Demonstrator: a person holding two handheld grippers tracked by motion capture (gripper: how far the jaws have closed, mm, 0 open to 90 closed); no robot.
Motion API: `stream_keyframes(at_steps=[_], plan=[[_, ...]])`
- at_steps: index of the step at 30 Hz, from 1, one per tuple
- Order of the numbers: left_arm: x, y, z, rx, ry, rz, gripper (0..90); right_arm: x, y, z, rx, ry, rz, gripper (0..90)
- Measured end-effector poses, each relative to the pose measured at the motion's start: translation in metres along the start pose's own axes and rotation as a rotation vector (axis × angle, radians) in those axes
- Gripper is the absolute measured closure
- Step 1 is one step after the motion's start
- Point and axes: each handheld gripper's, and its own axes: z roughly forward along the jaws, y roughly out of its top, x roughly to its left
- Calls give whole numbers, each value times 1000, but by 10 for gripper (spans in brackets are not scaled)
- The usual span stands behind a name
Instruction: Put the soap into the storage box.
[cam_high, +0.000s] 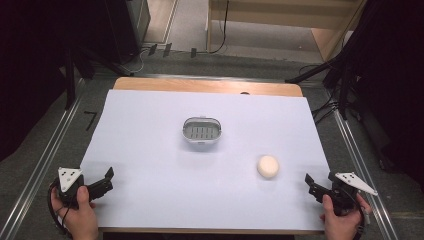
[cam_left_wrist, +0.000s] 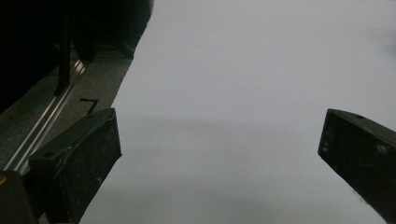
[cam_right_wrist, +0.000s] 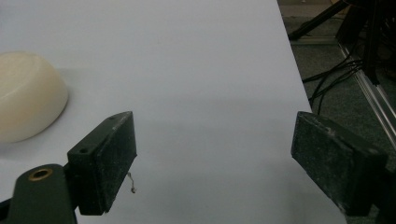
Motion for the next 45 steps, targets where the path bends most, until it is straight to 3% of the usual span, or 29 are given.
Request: stream_keyframes(at_steps=[4, 7, 11, 13, 14, 16, 17, 21, 24, 31, 36, 45], plan=[[0, 0, 0, -8, -7, -6, 0, 3, 0, -2, -19, -24, -16, 209], [1, 0, 0, -5, -21, 0, 0, 2, 1, -2, -19, -21, 2, 234], [0, 0, 0, 7, -27, 7, 0, -2, 5, -4, -40, 67, 41, 261], [0, 0, 1, 11, -26, 10, 0, -1, 8, -5, -12, 104, 29, 264], [0, 1, 1, 14, -26, 13, 0, 3, 10, -4, 69, 114, -18, 289], [0, 0, 1, 13, -28, 12, 0, 4, 10, -4, 87, 126, -32, 292], [0, 0, 1, 10, -32, 11, 0, 7, 11, -4, 113, 178, -36, 283], [-1, 0, 1, 6, -33, 15, 0, 11, 18, -8, 143, 222, -56, 248], [-1, 0, 1, 6, -37, 23, 1, 12, 27, -5, 219, 274, -63, 270], [-2, 0, 0, 4, -38, 30, 1, 27, 40, -2, 363, 276, -143, 244], [-2, 0, 0, 5, -36, 39, 1, 40, 53, 1, 405, 299, -174, 227], [-3, 0, 0, 7, -38, 42, 1, 58, 63, 14, 455, 287, -225, 235]])
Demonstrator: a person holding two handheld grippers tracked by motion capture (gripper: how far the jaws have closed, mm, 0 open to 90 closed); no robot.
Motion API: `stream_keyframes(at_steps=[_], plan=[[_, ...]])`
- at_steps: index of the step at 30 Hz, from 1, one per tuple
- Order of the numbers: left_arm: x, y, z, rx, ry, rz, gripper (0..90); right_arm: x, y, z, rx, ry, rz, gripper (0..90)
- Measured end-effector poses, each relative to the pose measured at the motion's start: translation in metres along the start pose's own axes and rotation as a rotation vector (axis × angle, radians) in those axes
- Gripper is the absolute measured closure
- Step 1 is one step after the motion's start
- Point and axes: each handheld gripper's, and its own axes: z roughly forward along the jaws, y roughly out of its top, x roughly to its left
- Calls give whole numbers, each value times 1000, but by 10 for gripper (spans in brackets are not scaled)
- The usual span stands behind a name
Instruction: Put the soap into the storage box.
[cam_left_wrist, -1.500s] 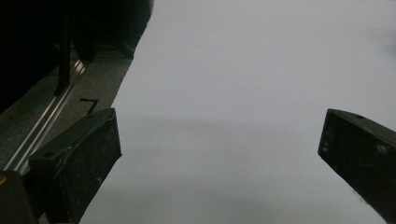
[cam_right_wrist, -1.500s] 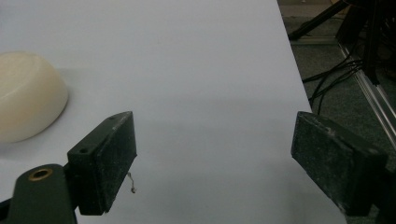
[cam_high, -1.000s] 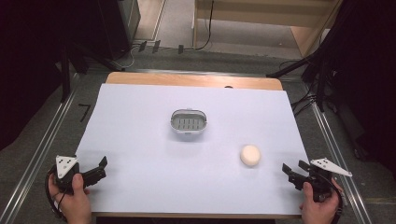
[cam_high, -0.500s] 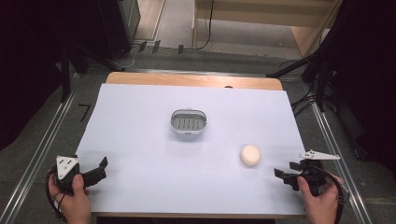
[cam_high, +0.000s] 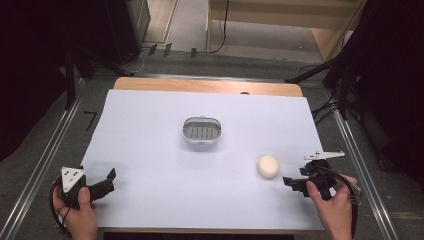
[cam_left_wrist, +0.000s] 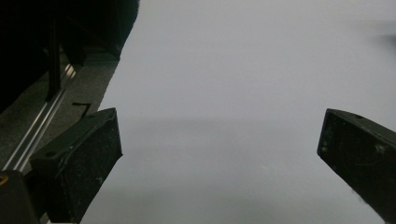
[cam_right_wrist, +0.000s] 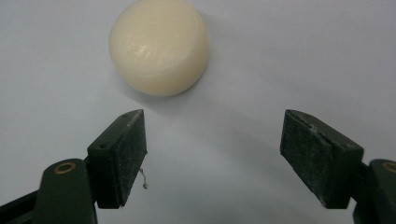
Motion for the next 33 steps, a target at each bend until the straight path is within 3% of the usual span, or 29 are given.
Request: stream_keyframes(at_steps=[10, 14, 33], plan=[[0, 0, 0, -1, -2, 8, 1, 11, 15, 10, 29, 19, -22, 235], [-1, 0, 0, 4, -2, 10, 1, 16, 22, 17, 74, 8, -41, 222], [-1, 0, 1, 7, -2, 14, 1, 25, 31, 29, 82, 23, -27, 226]])
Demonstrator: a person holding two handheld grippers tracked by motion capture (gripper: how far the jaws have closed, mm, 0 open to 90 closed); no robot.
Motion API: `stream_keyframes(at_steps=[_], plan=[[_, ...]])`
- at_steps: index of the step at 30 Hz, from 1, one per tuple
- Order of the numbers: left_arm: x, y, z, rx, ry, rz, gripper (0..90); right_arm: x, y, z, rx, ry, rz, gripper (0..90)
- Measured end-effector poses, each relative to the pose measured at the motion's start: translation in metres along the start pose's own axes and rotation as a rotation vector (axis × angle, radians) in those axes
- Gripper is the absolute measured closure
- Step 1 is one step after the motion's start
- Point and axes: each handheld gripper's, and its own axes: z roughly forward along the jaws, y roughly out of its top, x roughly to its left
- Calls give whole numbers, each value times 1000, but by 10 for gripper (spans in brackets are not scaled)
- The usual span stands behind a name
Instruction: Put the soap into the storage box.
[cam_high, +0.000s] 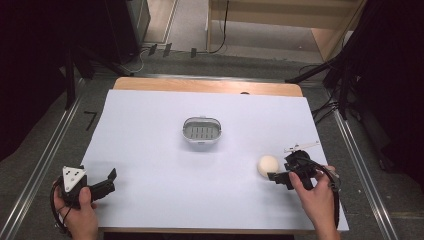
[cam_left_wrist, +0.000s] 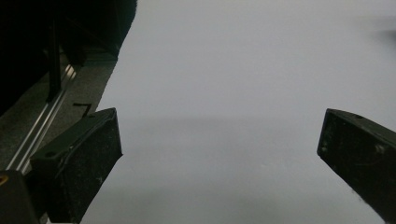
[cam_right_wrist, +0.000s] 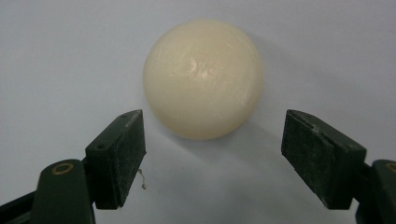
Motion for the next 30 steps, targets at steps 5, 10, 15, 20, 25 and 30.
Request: stream_keyframes(at_steps=[5, 10, 15, 20, 25, 30], plan=[[0, 0, 0, 0, -1, -2, 1, 2, 5, 3, -5, -1, 6, 228], [0, 0, 0, 2, -1, -2, 1, 4, 10, 7, 1, 1, 6, 232], [0, 0, 1, 4, -1, -2, 1, 5, 14, 10, 3, -10, 9, 232], [0, 0, 1, 5, 0, 0, 1, 7, 17, 14, 8, -4, 8, 231], [0, 0, 1, 6, 0, 3, 1, 10, 19, 17, 21, -14, -1, 227], [0, 0, 1, 6, 0, 2, 1, 12, 21, 21, 26, -29, 8, 229]])
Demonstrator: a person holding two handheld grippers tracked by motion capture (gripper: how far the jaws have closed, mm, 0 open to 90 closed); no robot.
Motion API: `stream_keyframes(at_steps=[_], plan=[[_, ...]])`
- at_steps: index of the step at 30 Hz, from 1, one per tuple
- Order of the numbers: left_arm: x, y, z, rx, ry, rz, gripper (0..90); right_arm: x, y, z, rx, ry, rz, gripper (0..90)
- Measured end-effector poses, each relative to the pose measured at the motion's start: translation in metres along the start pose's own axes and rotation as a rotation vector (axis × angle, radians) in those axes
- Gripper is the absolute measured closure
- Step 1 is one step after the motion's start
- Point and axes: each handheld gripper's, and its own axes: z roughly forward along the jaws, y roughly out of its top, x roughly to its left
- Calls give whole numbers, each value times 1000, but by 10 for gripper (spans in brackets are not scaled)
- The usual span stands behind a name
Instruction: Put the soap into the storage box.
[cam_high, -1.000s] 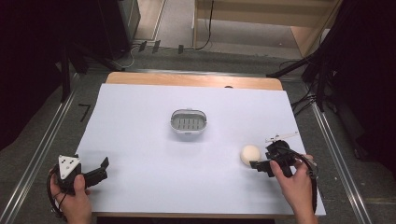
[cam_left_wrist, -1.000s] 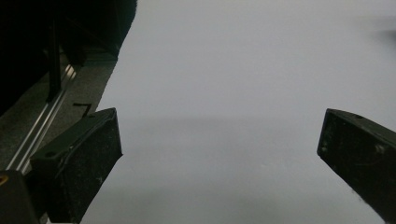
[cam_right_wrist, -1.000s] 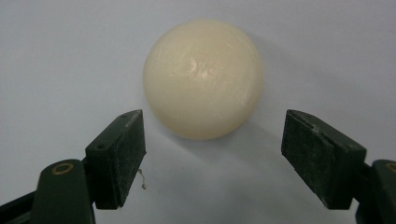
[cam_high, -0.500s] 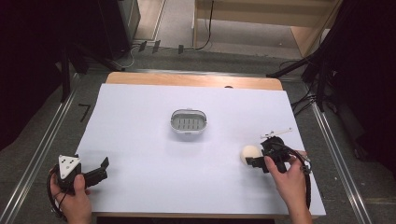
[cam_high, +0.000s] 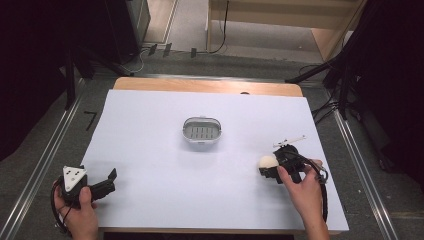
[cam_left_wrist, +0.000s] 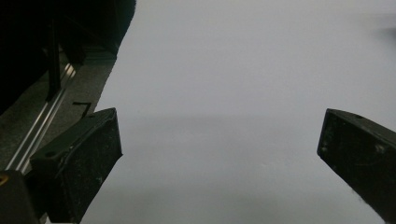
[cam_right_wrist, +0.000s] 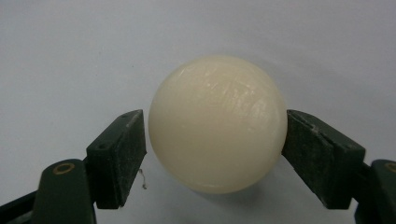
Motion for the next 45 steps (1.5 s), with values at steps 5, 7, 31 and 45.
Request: stream_keyframes(at_steps=[5, 7, 31, 45], plan=[[0, 0, 0, -1, 0, 0, 1, 1, 1, 4, 8, -16, -1, 229], [0, 0, 0, -1, 0, 0, 1, 2, 2, 5, 7, -17, 3, 229], [0, 0, 0, 0, -1, 3, 1, 8, 5, 15, 29, -48, -2, 239], [0, 0, 0, 0, -1, 4, 1, 11, 6, 16, 23, -65, -16, 246]])
